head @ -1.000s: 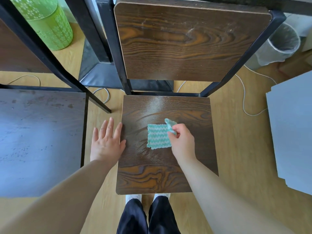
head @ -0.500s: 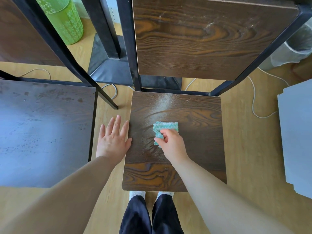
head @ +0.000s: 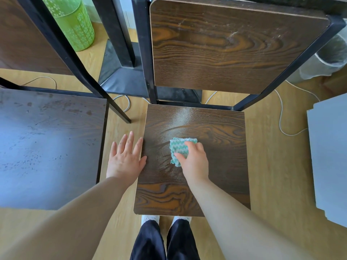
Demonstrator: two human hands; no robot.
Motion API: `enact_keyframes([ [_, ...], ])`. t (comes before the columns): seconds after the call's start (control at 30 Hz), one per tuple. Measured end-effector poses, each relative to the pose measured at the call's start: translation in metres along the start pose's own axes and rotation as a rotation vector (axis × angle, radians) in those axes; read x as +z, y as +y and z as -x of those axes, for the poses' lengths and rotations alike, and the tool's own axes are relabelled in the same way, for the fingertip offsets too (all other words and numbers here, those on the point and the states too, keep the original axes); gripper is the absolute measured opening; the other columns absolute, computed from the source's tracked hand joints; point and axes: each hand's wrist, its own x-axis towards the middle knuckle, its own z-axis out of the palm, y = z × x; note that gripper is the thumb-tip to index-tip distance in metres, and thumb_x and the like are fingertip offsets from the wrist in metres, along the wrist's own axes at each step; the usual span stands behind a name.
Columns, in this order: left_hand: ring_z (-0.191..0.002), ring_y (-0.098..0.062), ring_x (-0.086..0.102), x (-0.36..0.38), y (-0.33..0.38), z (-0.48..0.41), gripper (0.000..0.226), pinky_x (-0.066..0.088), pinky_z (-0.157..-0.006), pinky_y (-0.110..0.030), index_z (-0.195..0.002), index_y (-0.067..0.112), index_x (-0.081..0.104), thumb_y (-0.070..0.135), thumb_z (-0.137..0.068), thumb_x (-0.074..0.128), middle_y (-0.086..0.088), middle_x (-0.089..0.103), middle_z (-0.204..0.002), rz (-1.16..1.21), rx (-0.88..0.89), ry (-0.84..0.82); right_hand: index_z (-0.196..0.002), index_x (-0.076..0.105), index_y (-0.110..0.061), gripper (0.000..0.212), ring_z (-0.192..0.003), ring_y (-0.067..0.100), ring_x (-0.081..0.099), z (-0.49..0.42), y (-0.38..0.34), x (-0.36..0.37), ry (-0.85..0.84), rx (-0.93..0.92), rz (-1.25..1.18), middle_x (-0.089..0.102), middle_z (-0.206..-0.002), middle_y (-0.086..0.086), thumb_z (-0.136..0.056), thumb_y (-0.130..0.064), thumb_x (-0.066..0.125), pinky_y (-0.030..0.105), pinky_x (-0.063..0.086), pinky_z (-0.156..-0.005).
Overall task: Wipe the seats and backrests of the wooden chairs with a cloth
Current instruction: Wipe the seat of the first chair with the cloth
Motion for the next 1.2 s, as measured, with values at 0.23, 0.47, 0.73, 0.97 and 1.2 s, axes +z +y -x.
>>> enact_keyframes([
  [0.23, -0.153, -0.025, -0.011, 0.003, -0.004, -0.001, 0.068, 0.001, -0.124, -0.05, -0.158, 0.028, -0.003, 0.058, -0.099, 0.012, -0.005, -0.013, -0.166, -0.015, 0.017, -0.009, -0.112, 0.062, -0.02, 0.034, -0.073, 0.027, 0.051, 0.0, -0.012, 0.022, 0.124, -0.075, 0.332, 0.059, -0.101, 0.007, -0.084, -0.034, 0.074, 0.033, 0.044, -0.053],
  [0.47, -0.153, -0.025, -0.008, 0.004, 0.0, -0.002, 0.07, 0.002, -0.124, -0.05, -0.159, 0.028, -0.001, 0.061, -0.098, 0.013, -0.005, -0.008, -0.167, 0.006, 0.016, 0.014, -0.098, 0.062, -0.017, 0.022, -0.069, 0.025, 0.056, -0.01, 0.004, 0.014, 0.031, -0.234, 0.324, 0.058, -0.09, 0.003, -0.08, -0.011, 0.073, 0.033, 0.047, -0.051],
  [0.73, -0.154, -0.024, -0.002, -0.004, 0.007, -0.011, 0.074, 0.004, -0.124, -0.05, -0.159, 0.028, 0.008, 0.063, -0.095, 0.01, -0.004, -0.002, -0.167, 0.023, 0.036, 0.051, -0.107, 0.061, -0.008, 0.015, -0.082, 0.029, 0.061, -0.033, 0.039, -0.051, 0.188, -0.118, 0.114, 0.057, -0.114, 0.008, -0.096, -0.012, 0.051, 0.032, 0.047, -0.064],
  [0.97, -0.154, -0.024, 0.0, -0.006, -0.005, -0.024, 0.072, 0.006, -0.124, -0.05, -0.159, 0.025, 0.016, 0.063, -0.097, 0.014, -0.005, 0.004, -0.167, 0.028, 0.029, 0.089, -0.116, 0.057, -0.011, 0.02, -0.092, 0.029, 0.06, -0.096, 0.105, -0.119, 0.369, 0.249, 0.08, 0.056, -0.117, 0.01, -0.1, -0.019, 0.049, 0.032, 0.048, -0.069],
  [1.2, -0.152, -0.026, 0.012, 0.012, -0.015, -0.025, 0.078, 0.011, -0.122, -0.051, -0.157, 0.024, 0.026, 0.067, -0.095, 0.007, -0.007, 0.016, -0.165, 0.016, 0.009, 0.062, -0.134, 0.056, -0.012, 0.038, -0.109, 0.03, 0.06, -0.134, 0.097, -0.101, 0.348, 0.328, 0.009, 0.057, -0.126, 0.012, -0.102, -0.029, 0.047, 0.037, 0.053, -0.085],
])
